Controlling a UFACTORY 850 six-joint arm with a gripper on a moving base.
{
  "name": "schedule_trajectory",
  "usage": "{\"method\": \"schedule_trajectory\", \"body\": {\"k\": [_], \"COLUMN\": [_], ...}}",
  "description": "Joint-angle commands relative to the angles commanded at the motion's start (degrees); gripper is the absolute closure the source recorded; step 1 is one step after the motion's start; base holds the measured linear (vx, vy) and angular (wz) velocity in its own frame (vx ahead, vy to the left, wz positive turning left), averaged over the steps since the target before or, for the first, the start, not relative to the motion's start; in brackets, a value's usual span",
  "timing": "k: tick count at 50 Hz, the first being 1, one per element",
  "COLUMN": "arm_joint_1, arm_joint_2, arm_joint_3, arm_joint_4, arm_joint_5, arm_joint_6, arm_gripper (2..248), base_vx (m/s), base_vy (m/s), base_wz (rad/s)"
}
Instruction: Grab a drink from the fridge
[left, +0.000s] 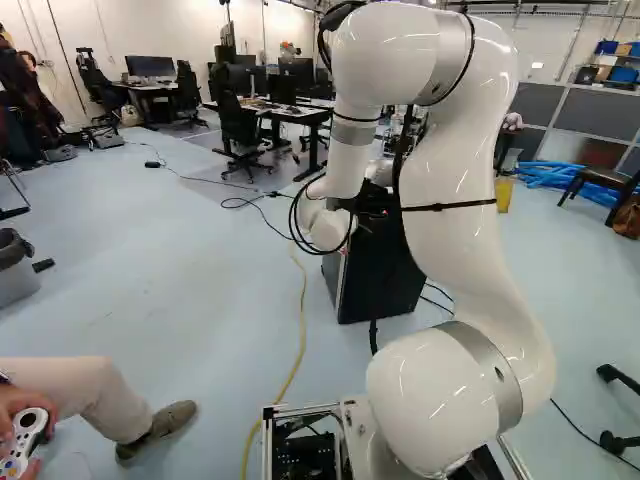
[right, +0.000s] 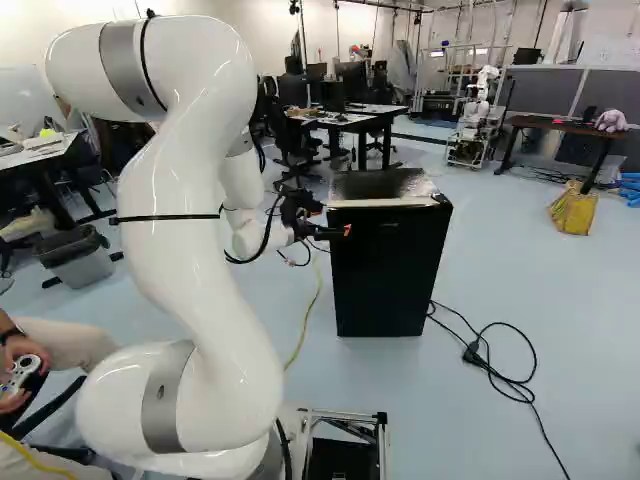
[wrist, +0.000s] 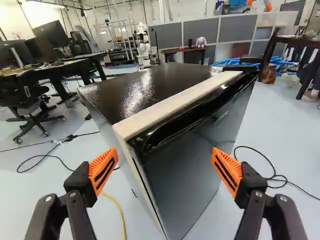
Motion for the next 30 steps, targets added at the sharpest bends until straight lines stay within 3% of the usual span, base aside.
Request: {"method": "schedule_trajectory", "body": {"k": [30], "arm_joint_1": [-1.3], "arm_joint_2": [-0.3], "arm_joint_3": [-0.5], "arm_joint_4": [0.0], "arm_joint_5": [0.0], "arm_joint_6": [0.0], "arm_gripper": [3], "base_vx": [0.000], "base_vy": [0.000], "base_wz": [0.000]}}
